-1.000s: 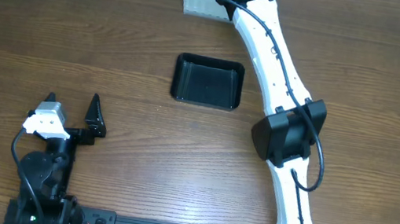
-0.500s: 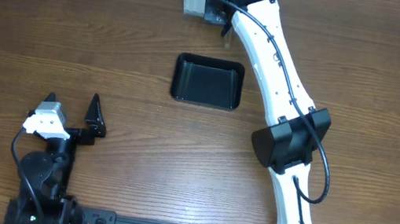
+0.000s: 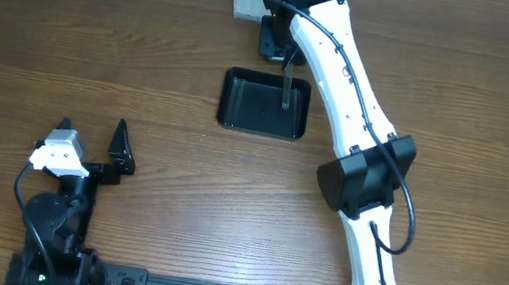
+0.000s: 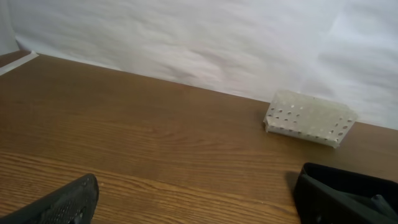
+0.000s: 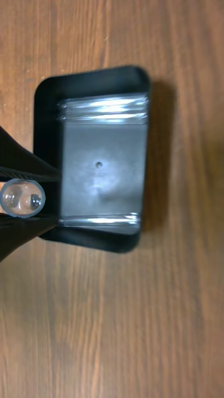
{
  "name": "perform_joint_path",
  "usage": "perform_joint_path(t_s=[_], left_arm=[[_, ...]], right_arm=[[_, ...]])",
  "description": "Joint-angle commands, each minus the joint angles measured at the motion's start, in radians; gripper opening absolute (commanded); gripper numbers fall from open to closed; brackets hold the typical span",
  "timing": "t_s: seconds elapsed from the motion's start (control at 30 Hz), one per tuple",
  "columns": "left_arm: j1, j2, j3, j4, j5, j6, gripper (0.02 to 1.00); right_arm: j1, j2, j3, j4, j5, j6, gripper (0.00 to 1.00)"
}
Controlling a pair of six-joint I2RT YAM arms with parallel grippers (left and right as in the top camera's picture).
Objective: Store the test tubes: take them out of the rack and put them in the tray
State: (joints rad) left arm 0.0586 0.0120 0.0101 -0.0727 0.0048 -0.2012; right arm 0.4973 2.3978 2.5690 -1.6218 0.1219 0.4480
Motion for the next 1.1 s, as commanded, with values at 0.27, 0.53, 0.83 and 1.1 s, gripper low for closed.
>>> perform_joint_path(t_s=[0.27,0.53,0.83,1.1], left_arm=[[0.005,-0.006,-0.005,-0.004,0.014,0.015,1.000],[0.005,-0.006,-0.005,-0.004,0.014,0.015,0.998],[0.005,-0.006,-0.005,-0.004,0.014,0.015,0.996],[0.005,-0.006,-0.005,-0.004,0.014,0.015,0.998]], right_arm=[[-0.025,0.082,0.015,-0.023,-0.128,0.011,0.086],[-0.047,0.104,0.015,-0.024,-0.129,0.011,0.088],[-0.058,0.154,0.015,-0.007,-0.129,0.012,0.088],[-0.056,0.196,0.015,0.010,-0.129,0.012,0.088]])
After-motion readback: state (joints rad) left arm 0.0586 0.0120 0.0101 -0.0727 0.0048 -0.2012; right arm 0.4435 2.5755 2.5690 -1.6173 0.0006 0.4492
